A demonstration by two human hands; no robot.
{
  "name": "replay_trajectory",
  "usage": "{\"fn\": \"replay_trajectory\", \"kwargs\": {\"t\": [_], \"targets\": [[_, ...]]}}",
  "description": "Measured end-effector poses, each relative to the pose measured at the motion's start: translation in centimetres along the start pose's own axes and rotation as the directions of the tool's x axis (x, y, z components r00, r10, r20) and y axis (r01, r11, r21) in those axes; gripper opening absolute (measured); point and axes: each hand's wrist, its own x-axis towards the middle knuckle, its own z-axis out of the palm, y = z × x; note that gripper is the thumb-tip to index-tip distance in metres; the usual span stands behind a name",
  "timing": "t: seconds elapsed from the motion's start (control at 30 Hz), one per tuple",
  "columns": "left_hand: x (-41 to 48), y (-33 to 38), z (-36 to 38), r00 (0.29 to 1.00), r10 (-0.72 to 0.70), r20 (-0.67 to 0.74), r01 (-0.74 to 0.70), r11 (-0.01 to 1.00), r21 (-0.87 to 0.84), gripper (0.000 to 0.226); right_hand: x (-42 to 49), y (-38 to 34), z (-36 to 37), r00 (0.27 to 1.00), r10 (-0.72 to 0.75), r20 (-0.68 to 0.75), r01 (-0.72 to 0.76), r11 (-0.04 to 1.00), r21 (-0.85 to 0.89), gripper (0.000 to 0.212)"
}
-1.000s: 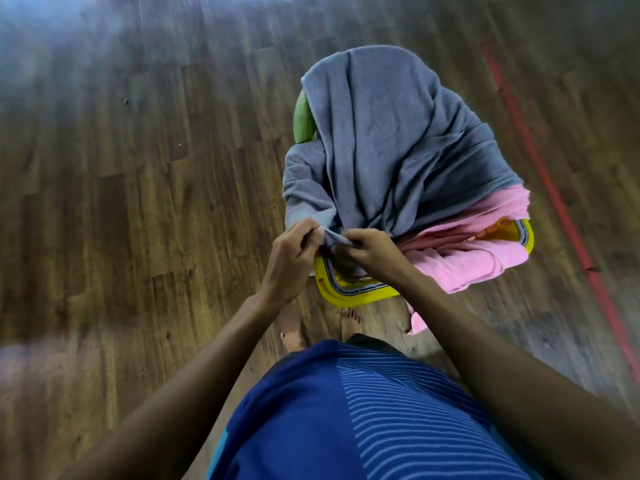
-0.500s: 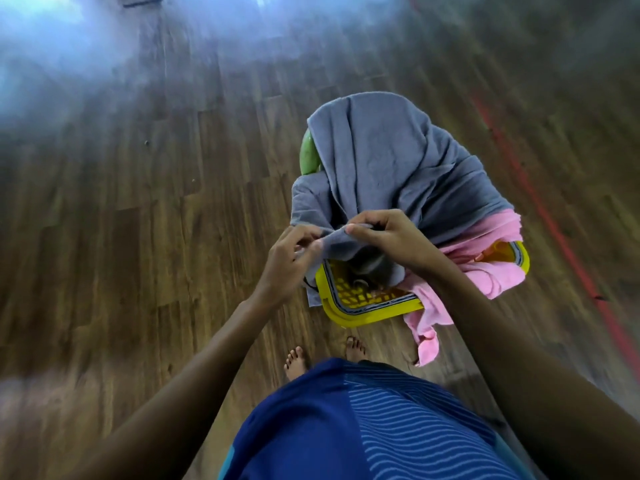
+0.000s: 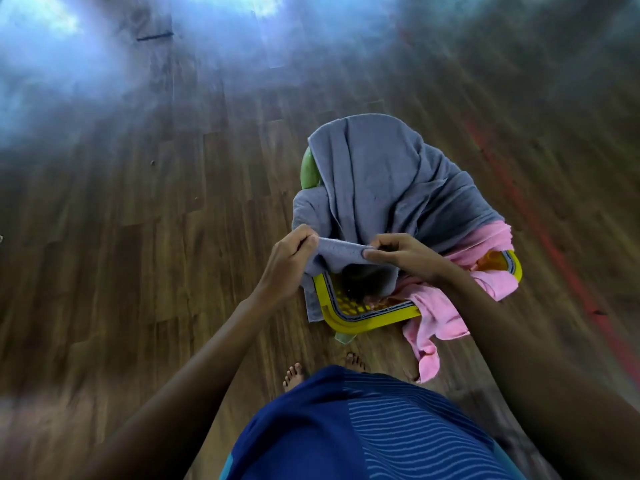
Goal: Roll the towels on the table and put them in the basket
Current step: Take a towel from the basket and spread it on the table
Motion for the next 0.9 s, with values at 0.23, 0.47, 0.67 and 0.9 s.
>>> {"fn": "replay_trajectory", "kwargs": {"t": [0.23, 0.47, 0.67, 0.9], "targets": [[-0.4, -0.4, 0.5, 0.989, -0.065, 0.131, 0.061, 0.998, 0.034, 0.02, -0.8, -2.5, -0.1, 0.981, -0.174, -0.089, 0.169, 0.984, -0.063, 0.01], [0.6, 2.2, 2.1, 0.983, 0.115, 0.141, -0.128, 0.988, 0.083, 0.009, -0.8, -4.6, -0.3, 0.966, -0.235, -0.107, 0.215, 0.962, -0.167, 0.013], [1.5, 3.4, 1.3, 0.989, 0.132, 0.073, -0.138, 0.987, 0.078, 0.017, -0.8, -3.7, 0.4, 0.992, -0.13, -0.003, 0.129, 0.99, -0.064, 0.022], [2.1, 2.5, -2.4, 0.996, 0.086, -0.023, -0.085, 0.995, 0.046, 0.016, -2.3, -0.5, -0.9, 0.987, -0.048, -0.154, 0.04, 0.998, -0.054, 0.037]]}}
